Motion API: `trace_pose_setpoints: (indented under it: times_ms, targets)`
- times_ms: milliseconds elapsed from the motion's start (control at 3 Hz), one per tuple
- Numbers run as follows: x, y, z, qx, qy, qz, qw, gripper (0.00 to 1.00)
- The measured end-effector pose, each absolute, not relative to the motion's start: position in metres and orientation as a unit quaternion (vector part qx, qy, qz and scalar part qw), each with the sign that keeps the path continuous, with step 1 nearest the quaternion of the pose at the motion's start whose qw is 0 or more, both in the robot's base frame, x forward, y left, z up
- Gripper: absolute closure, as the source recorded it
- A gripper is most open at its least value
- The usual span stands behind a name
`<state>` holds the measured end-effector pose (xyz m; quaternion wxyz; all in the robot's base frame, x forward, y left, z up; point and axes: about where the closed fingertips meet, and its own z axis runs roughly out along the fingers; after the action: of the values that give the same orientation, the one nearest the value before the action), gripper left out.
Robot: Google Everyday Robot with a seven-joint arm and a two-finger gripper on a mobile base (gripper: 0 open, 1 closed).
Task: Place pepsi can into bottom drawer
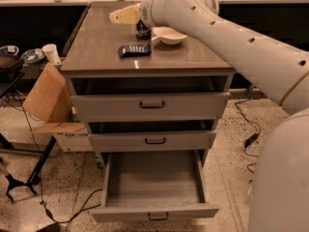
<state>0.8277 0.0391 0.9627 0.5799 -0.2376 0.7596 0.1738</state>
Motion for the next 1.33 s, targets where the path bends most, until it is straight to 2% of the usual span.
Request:
trace_pose_setpoints:
  times_ms: [667, 1333]
  targets:
    - [0.838, 0.042, 0.958, -0.24, 0.753, 0.163, 0.59, 0.0]
    - [0.887, 0.033, 0.934, -0.243, 0.744, 0.137, 0.608, 0.0]
